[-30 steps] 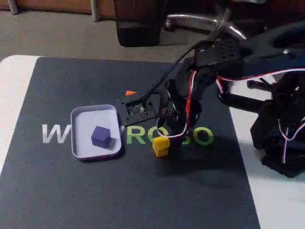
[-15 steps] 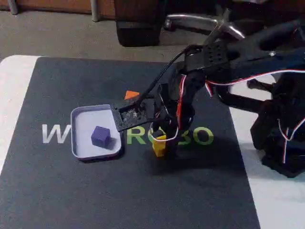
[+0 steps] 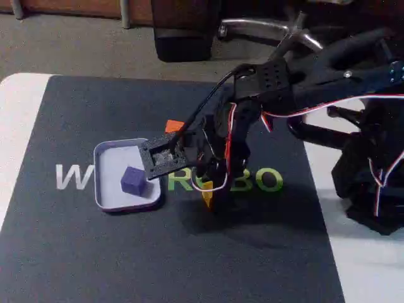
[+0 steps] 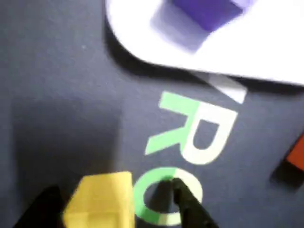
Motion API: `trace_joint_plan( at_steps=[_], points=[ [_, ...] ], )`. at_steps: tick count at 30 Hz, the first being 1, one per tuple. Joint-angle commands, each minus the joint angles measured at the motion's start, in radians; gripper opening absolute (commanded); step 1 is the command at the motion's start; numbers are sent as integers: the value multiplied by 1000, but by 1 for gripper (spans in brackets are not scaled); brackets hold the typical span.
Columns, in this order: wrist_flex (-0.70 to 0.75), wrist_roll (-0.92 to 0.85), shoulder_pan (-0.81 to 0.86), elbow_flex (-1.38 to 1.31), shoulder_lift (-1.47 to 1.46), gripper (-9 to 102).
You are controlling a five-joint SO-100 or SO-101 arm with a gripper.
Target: Move blocks one by one until all three blocks are in the tray.
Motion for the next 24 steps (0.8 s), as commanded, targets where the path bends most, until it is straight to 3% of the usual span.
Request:
trace_joint_plan(
  at_steps=[1,18,24],
  points=[
    [-6,6,-2,-38,3,24],
    [-6,6,8,-40,-6,2],
    [-6,120,5,-69,-8,-6]
  ],
)
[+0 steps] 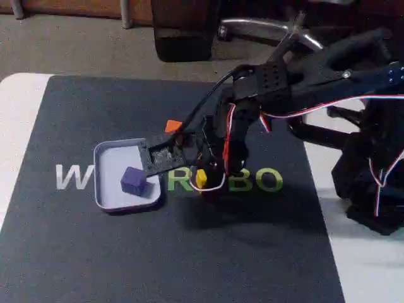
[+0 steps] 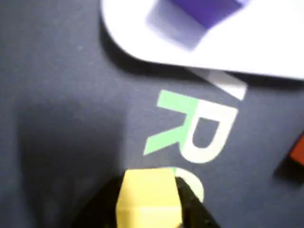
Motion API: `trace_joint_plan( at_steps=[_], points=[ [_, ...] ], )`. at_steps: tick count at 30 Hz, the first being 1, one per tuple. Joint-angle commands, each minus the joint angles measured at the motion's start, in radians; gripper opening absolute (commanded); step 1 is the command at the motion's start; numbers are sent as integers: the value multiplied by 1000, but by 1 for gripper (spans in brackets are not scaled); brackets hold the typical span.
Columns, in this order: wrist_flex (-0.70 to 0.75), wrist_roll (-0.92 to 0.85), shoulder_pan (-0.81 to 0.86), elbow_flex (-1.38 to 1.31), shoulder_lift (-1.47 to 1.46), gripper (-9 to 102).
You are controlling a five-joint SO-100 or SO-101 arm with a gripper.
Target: Move blocks one by one until all three blocks are in the tray.
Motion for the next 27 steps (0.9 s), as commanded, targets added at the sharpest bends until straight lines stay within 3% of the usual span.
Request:
trace_joint_plan(
  at_steps=[1,13,20,27],
  points=[
    [-2,71,-2,-66,5,-8],
    [28,373,3,-319,-66,-8],
    [230,568,15,-769,-328,-8],
    [425,655,32,-1207,-581,-8]
  ],
)
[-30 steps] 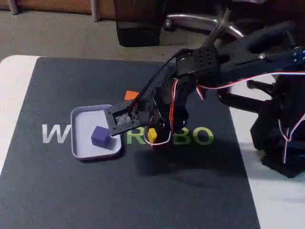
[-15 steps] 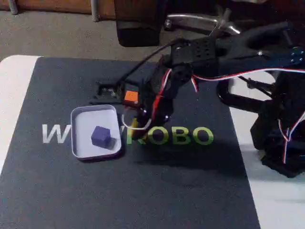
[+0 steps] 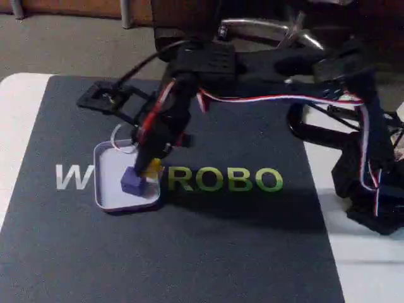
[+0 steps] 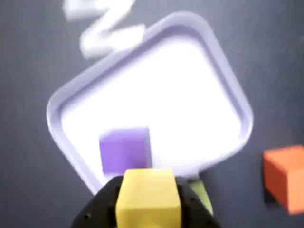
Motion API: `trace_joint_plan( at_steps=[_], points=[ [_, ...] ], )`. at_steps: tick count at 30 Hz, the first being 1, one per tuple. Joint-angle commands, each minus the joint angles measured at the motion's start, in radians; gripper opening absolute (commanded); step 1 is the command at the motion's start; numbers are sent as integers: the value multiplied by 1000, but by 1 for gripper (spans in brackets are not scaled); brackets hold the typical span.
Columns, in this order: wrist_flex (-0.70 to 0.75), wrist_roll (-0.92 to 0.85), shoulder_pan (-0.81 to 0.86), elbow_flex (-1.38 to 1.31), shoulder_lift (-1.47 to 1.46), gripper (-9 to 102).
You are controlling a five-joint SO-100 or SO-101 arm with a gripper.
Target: Move blocks one by one until all three blocks are in the tray.
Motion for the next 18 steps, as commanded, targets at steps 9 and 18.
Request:
trace_joint_plan(
  at_steps=[9,18],
  points=[
    [60,44,9,-252,-72,-8],
    [84,-77,-15,-252,-89,-8]
  ],
)
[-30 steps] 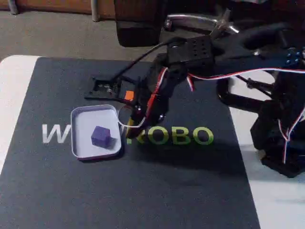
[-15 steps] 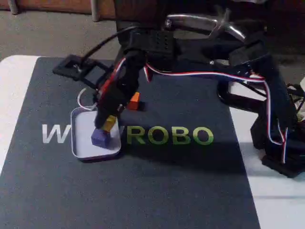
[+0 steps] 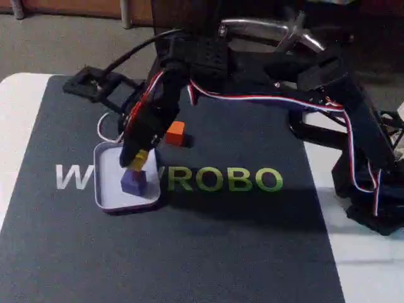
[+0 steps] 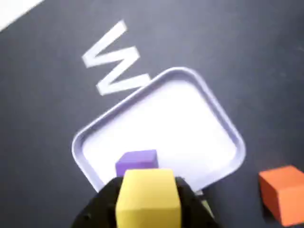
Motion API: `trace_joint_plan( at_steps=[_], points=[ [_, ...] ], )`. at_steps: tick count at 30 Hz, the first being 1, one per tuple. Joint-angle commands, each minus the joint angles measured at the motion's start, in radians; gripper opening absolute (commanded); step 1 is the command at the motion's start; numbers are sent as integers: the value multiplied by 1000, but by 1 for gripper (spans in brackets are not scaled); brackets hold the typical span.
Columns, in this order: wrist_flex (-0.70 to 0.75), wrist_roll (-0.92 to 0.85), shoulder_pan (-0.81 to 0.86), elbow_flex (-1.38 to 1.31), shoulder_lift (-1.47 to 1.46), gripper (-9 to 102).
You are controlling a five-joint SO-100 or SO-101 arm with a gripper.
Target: Move blocks one by one until all three blocks are in the tray.
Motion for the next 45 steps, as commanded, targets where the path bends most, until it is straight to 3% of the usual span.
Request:
trace_joint_plan(
  at_steps=[1,3,13,18,21,45],
  points=[
    [9,-60,-9,-49,3,-8],
    [11,-87,-14,-49,-2,-8],
    [12,-101,-18,-64,-6,12],
    [18,-89,-20,-67,2,50],
    [20,-64,-20,-69,9,63],
    [176,71,115,-69,147,58]
  ],
)
